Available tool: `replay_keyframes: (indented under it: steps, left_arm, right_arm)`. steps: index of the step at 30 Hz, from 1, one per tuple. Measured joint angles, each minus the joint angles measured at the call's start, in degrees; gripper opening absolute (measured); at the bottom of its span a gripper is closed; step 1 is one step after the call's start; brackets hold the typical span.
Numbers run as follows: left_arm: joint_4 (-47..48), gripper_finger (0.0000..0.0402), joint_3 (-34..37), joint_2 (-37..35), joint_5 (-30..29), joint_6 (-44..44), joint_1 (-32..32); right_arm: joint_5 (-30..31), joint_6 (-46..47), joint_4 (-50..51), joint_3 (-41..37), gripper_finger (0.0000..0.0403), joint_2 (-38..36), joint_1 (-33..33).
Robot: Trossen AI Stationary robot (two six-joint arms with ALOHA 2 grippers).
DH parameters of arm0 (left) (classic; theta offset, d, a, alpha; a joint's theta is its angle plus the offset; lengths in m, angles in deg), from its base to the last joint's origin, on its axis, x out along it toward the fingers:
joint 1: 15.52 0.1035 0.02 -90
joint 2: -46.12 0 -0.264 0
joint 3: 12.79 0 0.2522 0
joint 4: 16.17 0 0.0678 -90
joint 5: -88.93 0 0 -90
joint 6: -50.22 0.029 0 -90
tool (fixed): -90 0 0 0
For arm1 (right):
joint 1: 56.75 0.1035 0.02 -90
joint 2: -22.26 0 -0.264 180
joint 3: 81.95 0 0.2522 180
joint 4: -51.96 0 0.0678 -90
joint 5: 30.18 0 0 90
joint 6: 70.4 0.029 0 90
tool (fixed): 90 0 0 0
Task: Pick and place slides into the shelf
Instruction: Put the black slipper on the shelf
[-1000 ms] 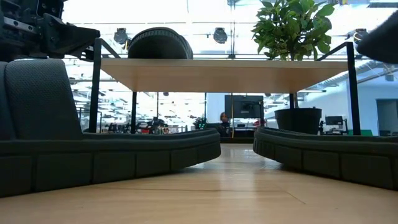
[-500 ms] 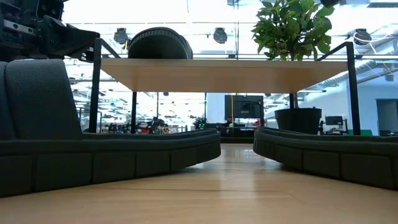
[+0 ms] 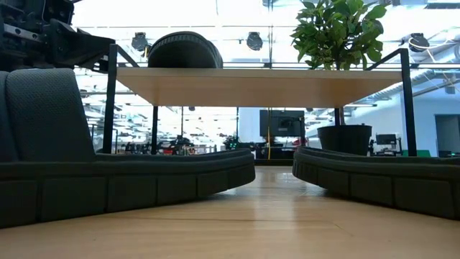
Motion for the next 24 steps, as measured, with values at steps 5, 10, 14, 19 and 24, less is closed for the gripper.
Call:
replay_keyframes:
  steps: [5,10,14,19,24]
  left_arm:
    - [0.5,0.0005,0.0,-0.02,0.0,0.17,0.0]
    - [1.17,0.0005,0.0,0.0,0.0,0.43,0.0]
    - [1.31,0.0005,0.0,0.0,0.0,0.98,0.0]
    - [1.49,0.0005,0.0,0.0,0.0,0.99,0.0]
    - [1.5,0.0005,0.0,0.0,0.0,1.0,0.0]
  right_arm:
    - [-2.24,0.96,13.24,9.85,0.0004,4.87,-5.95]
    - [-13.79,0.9,19.4,17.63,0.0004,10.59,-12.82]
    - [-21.28,0.93,26.91,22.63,0.0004,15.26,-17.8]
    - [-21.76,-0.8,33.76,26.54,0.0004,20.1,-21.58]
    - [-26.42,-3.61,38.54,27.66,0.0004,24.17,-23.77]
